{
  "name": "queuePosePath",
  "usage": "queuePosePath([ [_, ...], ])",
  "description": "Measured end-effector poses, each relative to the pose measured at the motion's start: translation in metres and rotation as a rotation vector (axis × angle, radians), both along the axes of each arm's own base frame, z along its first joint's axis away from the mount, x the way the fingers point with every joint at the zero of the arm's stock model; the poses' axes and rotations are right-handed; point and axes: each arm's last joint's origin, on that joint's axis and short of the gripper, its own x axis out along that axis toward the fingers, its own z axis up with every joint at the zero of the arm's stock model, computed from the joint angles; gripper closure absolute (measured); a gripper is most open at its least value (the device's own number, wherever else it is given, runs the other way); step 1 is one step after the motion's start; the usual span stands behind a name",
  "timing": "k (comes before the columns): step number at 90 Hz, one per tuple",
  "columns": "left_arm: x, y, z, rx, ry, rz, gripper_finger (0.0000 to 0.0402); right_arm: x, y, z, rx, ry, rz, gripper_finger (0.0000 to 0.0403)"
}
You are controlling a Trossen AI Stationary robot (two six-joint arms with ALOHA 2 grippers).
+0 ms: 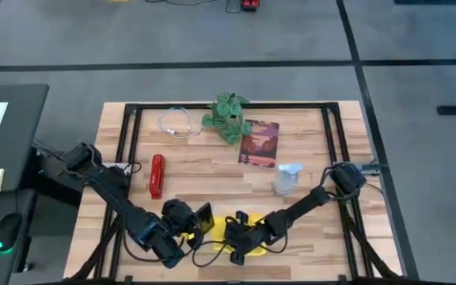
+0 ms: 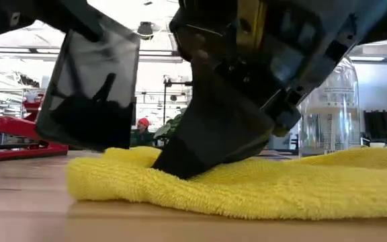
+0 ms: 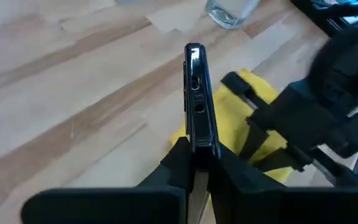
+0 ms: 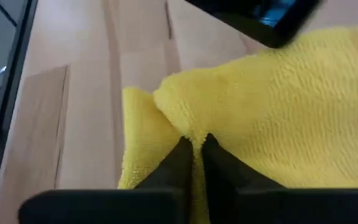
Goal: Apply microfiber cloth
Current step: Wipe the front of the cellphone using the microfiber cloth
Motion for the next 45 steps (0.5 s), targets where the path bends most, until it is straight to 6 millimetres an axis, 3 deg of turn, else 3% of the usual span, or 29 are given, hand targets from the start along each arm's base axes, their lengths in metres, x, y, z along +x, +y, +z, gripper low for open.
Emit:
queuePosePath([
  [9,-0.002,-0.003,-0.003,-0.031,-0.023,0.008,0.0395,-0.009,0.002,0.022,-0.038,-0.038,-0.068,0.0399],
  [26,0.004,-0.008,0.000,-0.057,-0.085,-0.012,0.0395,-0.025,0.009,0.081,-0.019,-0.289,-0.353,0.0401],
  [45,0.017,-0.009,0.007,-0.062,-0.185,-0.022,0.0395,-0.020,0.011,0.113,-0.180,-0.460,-0.273,0.0402],
])
